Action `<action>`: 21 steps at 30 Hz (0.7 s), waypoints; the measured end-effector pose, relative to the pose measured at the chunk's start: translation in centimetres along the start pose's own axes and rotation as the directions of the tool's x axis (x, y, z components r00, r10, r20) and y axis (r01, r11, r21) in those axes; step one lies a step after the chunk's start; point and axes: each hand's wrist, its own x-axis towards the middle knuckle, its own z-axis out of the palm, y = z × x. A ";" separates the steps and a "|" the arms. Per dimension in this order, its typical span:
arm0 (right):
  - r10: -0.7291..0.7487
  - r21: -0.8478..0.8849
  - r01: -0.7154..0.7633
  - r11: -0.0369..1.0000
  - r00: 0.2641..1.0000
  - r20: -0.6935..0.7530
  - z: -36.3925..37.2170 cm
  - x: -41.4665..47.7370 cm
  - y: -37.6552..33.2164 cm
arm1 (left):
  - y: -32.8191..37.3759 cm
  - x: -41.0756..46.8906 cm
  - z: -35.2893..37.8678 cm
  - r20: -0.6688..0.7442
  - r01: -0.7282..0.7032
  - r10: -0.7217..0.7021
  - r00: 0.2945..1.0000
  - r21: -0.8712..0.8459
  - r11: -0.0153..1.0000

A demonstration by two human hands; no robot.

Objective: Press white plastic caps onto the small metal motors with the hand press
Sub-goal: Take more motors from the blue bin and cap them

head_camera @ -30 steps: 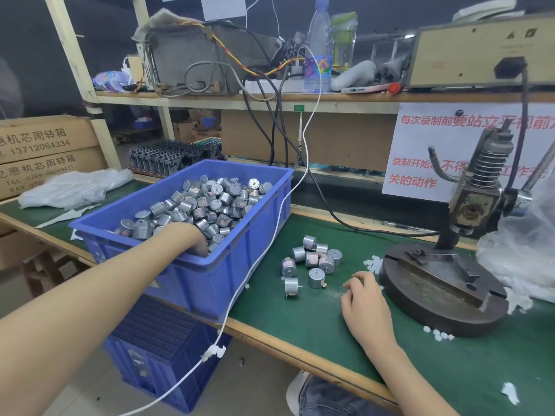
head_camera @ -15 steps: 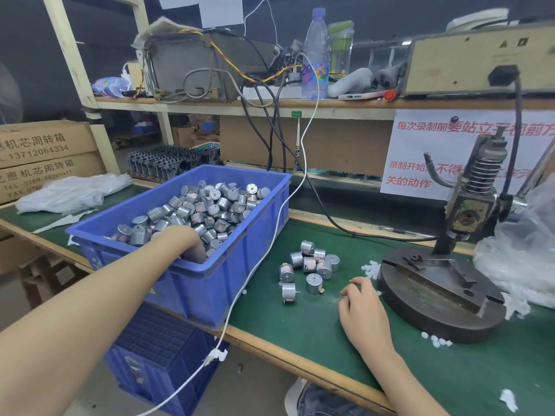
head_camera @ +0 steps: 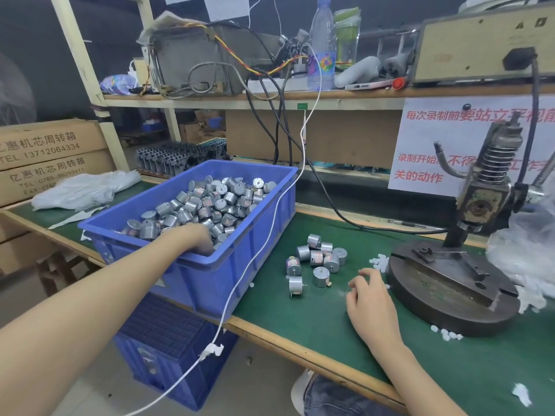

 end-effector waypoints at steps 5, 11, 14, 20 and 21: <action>0.002 -0.001 -0.002 1.000 1.000 0.005 0.0 0.2 0.1 | 0.0 -0.5 -1.2 -0.118 -0.009 -0.021 0.993 -0.244 0.970; -0.004 0.022 0.004 1.000 1.000 0.004 0.1 0.4 0.1 | 3.3 -2.4 -6.4 -0.355 -0.194 0.050 0.934 -0.384 0.903; -0.003 0.046 0.003 0.999 1.000 -0.007 0.1 0.3 0.2 | 6.9 -3.4 -8.3 -0.450 -0.337 0.117 0.885 -0.448 0.828; -0.028 0.058 0.030 0.998 0.999 -0.023 0.4 0.4 0.5 | 15.9 -2.6 -7.7 -0.447 -0.398 0.245 0.860 -0.288 0.871; -0.031 0.061 0.032 0.998 0.999 -0.024 0.4 0.5 0.5 | 17.0 -2.0 -7.2 -0.430 -0.412 0.271 0.861 -0.278 0.868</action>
